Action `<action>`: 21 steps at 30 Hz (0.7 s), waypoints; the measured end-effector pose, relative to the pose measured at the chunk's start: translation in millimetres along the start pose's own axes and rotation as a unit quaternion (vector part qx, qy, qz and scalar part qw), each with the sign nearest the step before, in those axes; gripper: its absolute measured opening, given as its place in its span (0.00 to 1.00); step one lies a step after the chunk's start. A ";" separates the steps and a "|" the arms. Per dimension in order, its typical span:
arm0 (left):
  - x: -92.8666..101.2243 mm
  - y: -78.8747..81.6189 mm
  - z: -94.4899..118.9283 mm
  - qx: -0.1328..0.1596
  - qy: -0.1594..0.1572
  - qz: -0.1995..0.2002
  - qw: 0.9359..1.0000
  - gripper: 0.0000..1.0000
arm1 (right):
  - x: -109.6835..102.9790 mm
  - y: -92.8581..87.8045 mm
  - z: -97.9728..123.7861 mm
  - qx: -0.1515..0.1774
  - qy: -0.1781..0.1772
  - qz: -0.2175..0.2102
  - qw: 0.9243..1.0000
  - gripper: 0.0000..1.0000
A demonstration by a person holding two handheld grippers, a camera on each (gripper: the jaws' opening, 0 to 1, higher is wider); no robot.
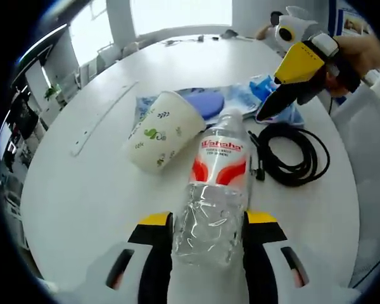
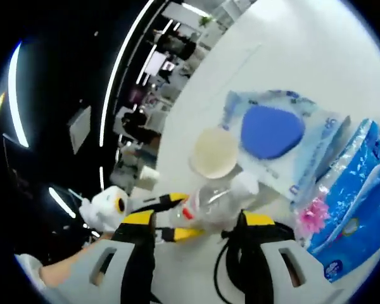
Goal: Arrange the tabletop items into an orderly group along one side of the table until the central work area is clear of visible clutter.
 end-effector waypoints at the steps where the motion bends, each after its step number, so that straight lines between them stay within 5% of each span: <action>1: 0.1 0.1 0.0 0.000 0.000 0.000 1.000 0.39 | -0.1 0.0 -2.3 0.000 -0.001 -0.005 1.000 0.51; 21: 0.2 -0.3 -0.4 0.005 -0.003 -0.005 1.000 0.39 | 12.7 5.7 -22.0 0.017 -0.033 -0.063 0.997 0.50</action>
Point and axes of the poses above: the point that each gripper's makers call its tool centre point, and the gripper's own axes: z roughly backward along the fingers, x roughly to its right, y roughly out of its top, the point moved 2 cm from there along z, roughly backward along the fingers, and after that the axes turned 10 degrees about -y, right-handed, at the moved point
